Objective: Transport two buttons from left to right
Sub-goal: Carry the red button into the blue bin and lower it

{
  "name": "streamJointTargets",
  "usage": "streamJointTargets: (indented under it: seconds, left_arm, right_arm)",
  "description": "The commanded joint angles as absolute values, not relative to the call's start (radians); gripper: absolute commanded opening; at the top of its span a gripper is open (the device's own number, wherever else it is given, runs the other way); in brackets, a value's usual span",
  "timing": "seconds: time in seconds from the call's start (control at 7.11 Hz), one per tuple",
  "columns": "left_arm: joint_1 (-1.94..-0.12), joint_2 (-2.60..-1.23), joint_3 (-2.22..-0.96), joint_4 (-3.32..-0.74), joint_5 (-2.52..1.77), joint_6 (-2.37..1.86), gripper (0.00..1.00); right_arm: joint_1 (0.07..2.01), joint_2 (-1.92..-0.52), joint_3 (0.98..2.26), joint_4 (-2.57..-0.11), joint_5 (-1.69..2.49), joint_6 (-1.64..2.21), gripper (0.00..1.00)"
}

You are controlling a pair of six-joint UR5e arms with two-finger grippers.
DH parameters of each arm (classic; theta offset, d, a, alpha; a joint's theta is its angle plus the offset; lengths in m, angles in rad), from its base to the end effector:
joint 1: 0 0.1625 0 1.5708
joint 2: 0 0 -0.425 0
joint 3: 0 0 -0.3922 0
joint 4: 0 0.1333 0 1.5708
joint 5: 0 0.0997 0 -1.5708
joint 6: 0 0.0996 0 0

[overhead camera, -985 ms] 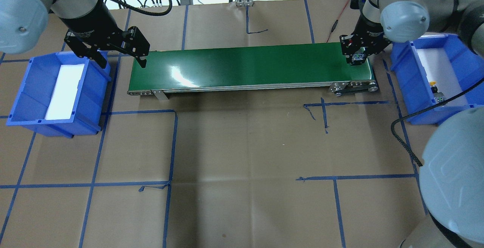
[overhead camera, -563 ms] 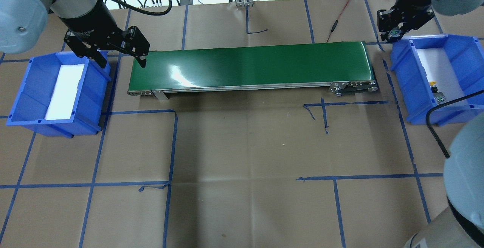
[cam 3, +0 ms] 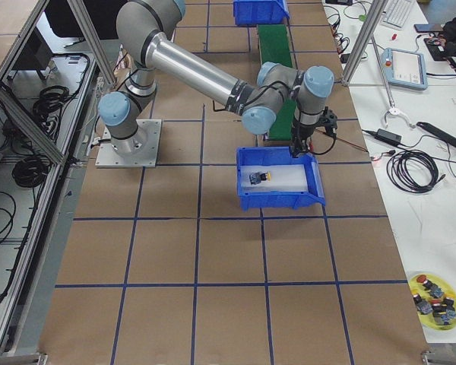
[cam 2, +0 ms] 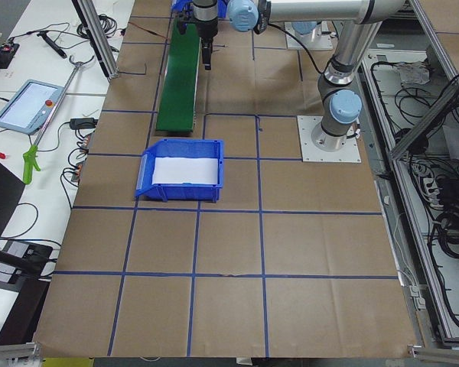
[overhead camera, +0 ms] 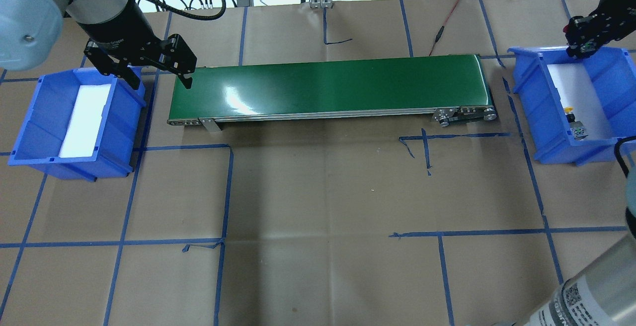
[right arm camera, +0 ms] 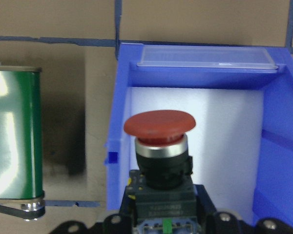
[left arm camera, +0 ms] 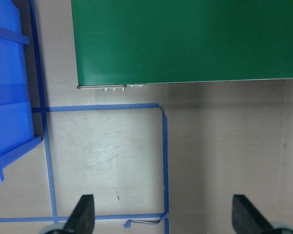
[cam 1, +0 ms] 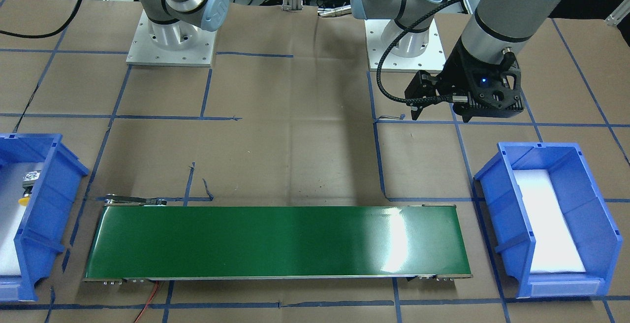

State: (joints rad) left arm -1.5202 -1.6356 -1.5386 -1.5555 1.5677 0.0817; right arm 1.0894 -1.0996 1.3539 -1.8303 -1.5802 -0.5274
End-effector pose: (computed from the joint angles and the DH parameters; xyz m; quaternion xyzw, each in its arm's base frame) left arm -0.1073 -0.5236 0.4725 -0.0155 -0.9998 -0.0085 0.0021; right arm -0.1942 -0.6576 0.3434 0.0230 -0.9997 0.0000 0.0054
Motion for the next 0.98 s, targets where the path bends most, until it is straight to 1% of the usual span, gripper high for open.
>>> streamJointTargets:
  seconds: [0.0,0.14,0.56,0.84]
  left_arm:
    - [-1.52,-1.637,-1.539,-1.555,1.568,0.081,1.0]
    - [-1.52,-1.637,-1.539,-1.555,1.568,0.081,1.0]
    - [-1.52,-1.637,-1.539,-1.555,1.568,0.081,1.0]
    - [-1.52,-1.637,-1.539,-1.555,1.568,0.081,1.0]
  right_arm:
    - [1.049,-1.043,1.356,-1.842,-1.585,-0.56,0.04]
    - [1.049,-1.023,1.361,-1.873,-1.607,-0.56,0.04]
    - [1.055,-1.025,1.465,-1.971,-1.635,-0.56,0.04]
    - [1.057,-1.017,1.462,-1.97,-1.637,-0.569,0.05]
